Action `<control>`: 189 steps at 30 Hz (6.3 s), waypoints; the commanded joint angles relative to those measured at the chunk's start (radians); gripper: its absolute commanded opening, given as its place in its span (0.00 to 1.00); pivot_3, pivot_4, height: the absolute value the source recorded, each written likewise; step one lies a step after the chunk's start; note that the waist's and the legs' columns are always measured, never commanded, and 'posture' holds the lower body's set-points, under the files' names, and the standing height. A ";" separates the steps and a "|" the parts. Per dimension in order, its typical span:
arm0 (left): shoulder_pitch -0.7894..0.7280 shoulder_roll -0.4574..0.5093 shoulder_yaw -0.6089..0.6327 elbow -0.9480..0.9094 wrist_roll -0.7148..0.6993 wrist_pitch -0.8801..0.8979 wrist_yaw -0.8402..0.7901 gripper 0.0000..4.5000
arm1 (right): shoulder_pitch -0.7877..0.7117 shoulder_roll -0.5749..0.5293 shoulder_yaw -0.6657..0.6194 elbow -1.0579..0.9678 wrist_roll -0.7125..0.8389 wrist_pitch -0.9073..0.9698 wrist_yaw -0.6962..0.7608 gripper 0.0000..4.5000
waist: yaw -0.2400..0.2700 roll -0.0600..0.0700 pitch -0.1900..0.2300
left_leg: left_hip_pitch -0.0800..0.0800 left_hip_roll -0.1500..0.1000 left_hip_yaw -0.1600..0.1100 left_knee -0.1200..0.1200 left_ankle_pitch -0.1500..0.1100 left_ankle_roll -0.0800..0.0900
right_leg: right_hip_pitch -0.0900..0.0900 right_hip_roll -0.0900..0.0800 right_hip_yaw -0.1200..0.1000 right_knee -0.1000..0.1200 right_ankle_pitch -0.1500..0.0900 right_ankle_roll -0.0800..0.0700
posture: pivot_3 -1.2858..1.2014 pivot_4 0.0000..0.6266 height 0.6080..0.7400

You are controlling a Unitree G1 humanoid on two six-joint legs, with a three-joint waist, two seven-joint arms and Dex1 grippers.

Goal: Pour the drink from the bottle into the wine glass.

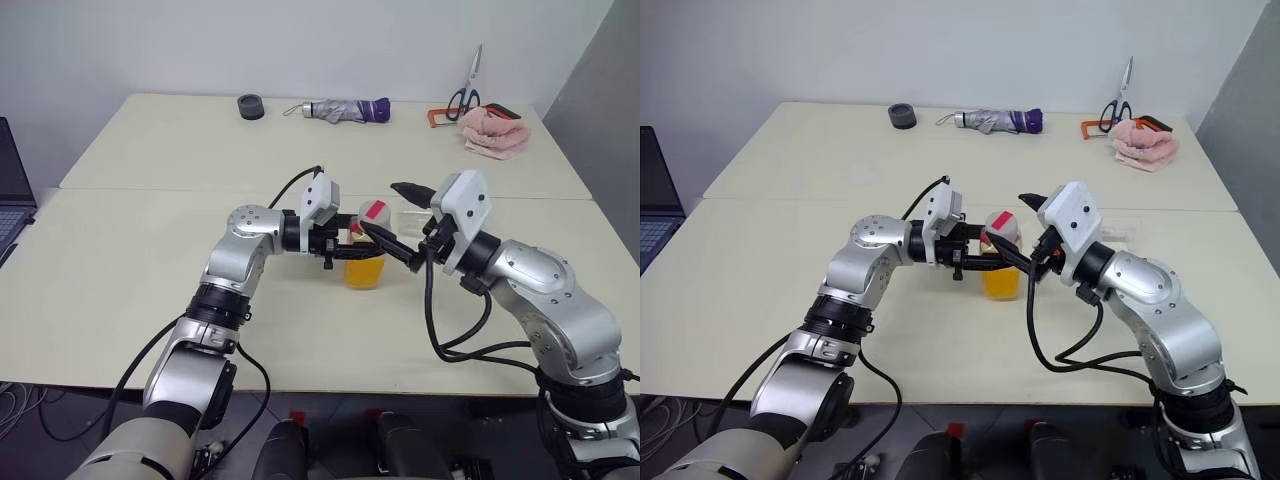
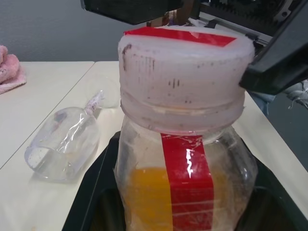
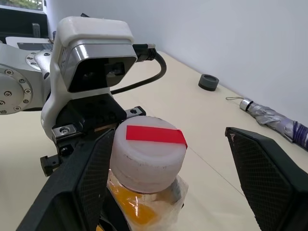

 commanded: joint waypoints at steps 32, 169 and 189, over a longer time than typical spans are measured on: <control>-0.022 0.018 0.016 -0.021 -0.017 -0.028 0.002 0.43 | 0.024 -0.049 -0.092 -0.025 0.022 -0.004 -0.015 0.86 | 0.000 0.000 0.000 | 0.000 0.000 0.000 0.000 0.000 0.000 | 0.000 0.000 0.000 0.000 0.000 0.000 | 0.52 0.24 1.00; -0.032 0.031 0.018 -0.025 -0.011 -0.045 -0.008 0.43 | -0.110 0.006 -0.023 0.075 0.211 0.071 0.090 0.86 | 0.000 0.000 0.000 | 0.000 0.000 0.000 0.000 0.000 0.000 | 0.000 0.000 0.000 0.001 0.000 0.000 | 0.52 0.24 1.00; -0.024 0.031 0.017 -0.033 -0.008 -0.048 0.000 0.43 | -0.138 0.025 0.033 0.132 0.109 -0.024 0.130 0.40 | 0.000 0.000 0.000 | 0.000 0.000 0.000 0.000 0.000 0.000 | 0.000 0.000 0.000 0.001 0.000 0.000 | 0.52 0.24 1.00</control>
